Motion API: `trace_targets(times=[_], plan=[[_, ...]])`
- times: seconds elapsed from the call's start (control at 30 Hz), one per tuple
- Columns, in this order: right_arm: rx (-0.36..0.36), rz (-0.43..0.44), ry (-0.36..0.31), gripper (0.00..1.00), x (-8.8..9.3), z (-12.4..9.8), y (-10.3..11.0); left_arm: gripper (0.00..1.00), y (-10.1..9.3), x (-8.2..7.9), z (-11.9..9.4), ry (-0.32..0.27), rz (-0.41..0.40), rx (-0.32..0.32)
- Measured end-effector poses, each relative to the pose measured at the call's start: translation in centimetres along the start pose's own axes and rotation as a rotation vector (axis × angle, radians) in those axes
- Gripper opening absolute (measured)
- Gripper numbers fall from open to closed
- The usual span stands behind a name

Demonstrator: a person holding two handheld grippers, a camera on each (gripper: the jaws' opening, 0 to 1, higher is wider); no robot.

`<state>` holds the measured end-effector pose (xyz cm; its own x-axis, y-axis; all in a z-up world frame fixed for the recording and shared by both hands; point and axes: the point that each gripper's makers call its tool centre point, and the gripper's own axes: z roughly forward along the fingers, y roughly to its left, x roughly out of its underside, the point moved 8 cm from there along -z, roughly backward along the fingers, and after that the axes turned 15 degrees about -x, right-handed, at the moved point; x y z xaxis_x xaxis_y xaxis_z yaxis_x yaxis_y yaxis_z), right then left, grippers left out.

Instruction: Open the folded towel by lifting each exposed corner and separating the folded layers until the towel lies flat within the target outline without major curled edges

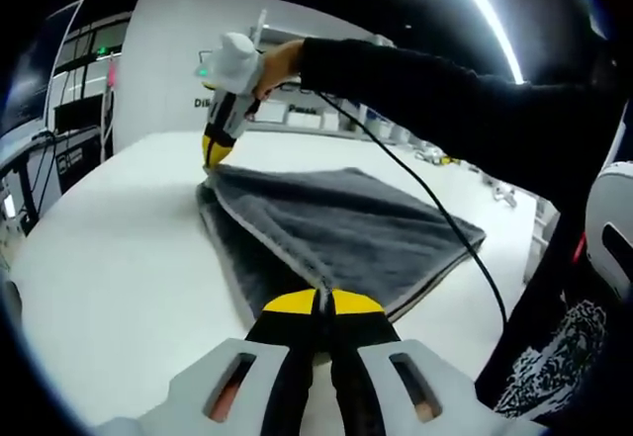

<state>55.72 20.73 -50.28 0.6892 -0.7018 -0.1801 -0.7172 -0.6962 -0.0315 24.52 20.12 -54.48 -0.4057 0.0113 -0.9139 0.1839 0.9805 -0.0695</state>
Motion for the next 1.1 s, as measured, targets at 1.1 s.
trace_targets(times=[1.1], plan=[[0.101,0.035,-0.060,0.00,0.1,-3.4,0.4,0.00,-2.0,-2.7,-1.4,-0.108,-0.020,0.050]])
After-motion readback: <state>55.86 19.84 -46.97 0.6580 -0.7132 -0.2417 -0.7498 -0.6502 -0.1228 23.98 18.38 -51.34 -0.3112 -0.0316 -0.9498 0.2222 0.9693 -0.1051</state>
